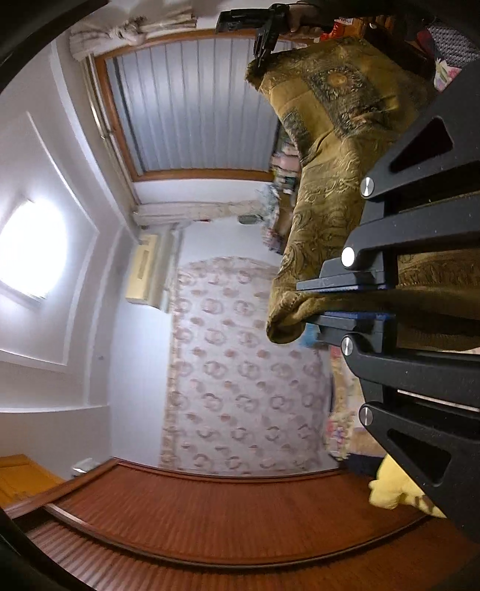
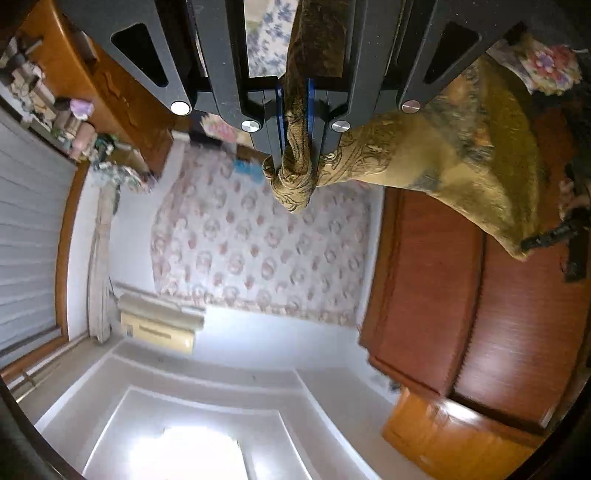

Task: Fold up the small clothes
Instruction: 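Grasp the shirt edge with the left gripper while the right gripper grasps and lifts it, then lay the lifted shirt flat on the bed and open both grippers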

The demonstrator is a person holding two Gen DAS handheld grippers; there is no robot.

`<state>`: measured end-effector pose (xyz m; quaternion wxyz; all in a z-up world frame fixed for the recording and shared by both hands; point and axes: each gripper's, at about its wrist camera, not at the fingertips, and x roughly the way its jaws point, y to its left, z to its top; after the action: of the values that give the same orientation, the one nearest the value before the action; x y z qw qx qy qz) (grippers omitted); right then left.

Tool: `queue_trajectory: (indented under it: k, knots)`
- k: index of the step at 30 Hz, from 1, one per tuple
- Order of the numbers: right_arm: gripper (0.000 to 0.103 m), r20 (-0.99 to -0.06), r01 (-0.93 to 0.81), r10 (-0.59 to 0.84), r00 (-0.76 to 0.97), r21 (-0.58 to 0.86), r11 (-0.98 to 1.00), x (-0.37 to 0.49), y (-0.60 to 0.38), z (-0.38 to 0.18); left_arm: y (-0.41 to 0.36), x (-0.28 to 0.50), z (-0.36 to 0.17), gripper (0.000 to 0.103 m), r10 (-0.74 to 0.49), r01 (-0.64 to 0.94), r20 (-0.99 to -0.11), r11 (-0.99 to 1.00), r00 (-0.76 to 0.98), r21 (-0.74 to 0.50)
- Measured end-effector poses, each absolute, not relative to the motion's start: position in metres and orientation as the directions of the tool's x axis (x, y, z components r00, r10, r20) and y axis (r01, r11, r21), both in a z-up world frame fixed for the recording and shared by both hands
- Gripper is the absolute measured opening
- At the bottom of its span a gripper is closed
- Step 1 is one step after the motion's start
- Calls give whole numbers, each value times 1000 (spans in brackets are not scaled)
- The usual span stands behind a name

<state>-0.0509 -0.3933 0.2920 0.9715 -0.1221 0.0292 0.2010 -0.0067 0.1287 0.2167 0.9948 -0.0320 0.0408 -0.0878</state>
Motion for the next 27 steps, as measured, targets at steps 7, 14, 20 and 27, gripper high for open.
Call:
queue_trajectory:
  k: [7,14,20,27]
  knots:
    - [8,-298,-359,295,908,-187,914,86,-357,230,129,107,143,9,-113,101,-254,993,961,-63]
    - [25,-551,-301,217,806,-66,951,220,-316,133,133,197,55,27,-84,64,-453,996,888,-60]
    - [43,-639,-283,181,748,-60,957,241,-296,77,131,183,27,63,-110,75,-517,993,849,-88]
    - [43,-681,-289,199,705,-20,957,236,-339,70,127,146,-2,64,-99,73,-591,995,800,-67]
